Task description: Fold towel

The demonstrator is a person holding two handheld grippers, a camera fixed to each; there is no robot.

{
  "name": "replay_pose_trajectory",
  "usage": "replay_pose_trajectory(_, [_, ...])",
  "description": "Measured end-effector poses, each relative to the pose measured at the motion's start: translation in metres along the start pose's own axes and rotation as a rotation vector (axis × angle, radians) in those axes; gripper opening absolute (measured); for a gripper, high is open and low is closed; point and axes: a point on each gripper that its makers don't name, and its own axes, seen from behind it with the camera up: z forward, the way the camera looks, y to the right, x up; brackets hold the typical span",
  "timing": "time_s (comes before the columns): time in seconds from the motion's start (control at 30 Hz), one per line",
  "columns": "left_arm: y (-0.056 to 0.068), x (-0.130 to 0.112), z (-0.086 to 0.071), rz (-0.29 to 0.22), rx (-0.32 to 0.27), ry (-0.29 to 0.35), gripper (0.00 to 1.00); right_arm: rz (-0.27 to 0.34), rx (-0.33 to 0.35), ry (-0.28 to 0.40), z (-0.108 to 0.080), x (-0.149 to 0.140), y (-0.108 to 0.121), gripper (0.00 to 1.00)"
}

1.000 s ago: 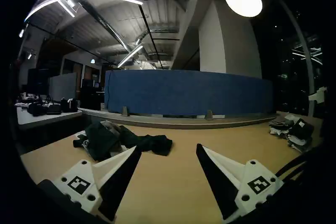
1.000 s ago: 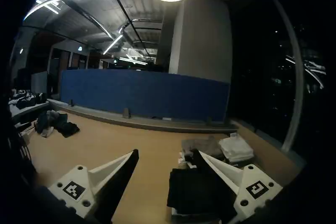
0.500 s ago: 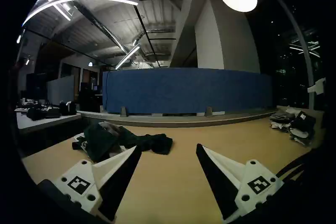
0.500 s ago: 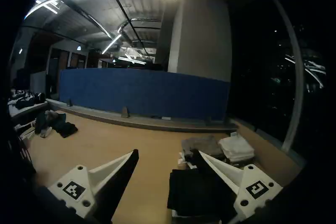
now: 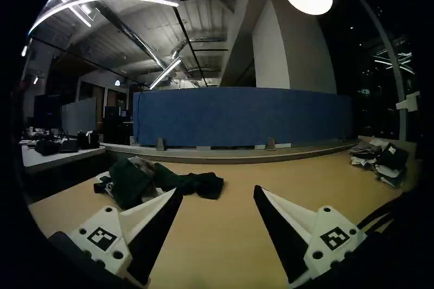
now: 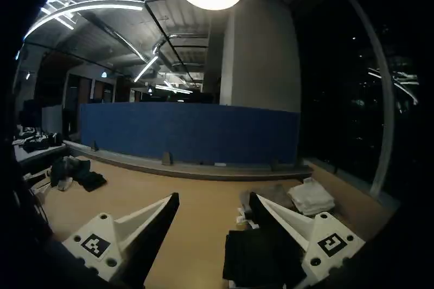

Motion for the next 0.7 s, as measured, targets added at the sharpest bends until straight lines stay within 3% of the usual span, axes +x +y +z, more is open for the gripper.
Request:
replay_pose_trajectory(0.4, [0.001, 0.0, 0.0, 0.0, 0.0, 0.0, 0.97, 0.094, 0.015, 0.056, -0.002, -0.009, 0.024, 1.0])
replay_pose_trajectory(0.7, [0.001, 0.0, 0.0, 0.0, 0.0, 0.0, 0.97, 0.15, 0.019, 0.078, -0.001, -0.043, 0.033, 1.0])
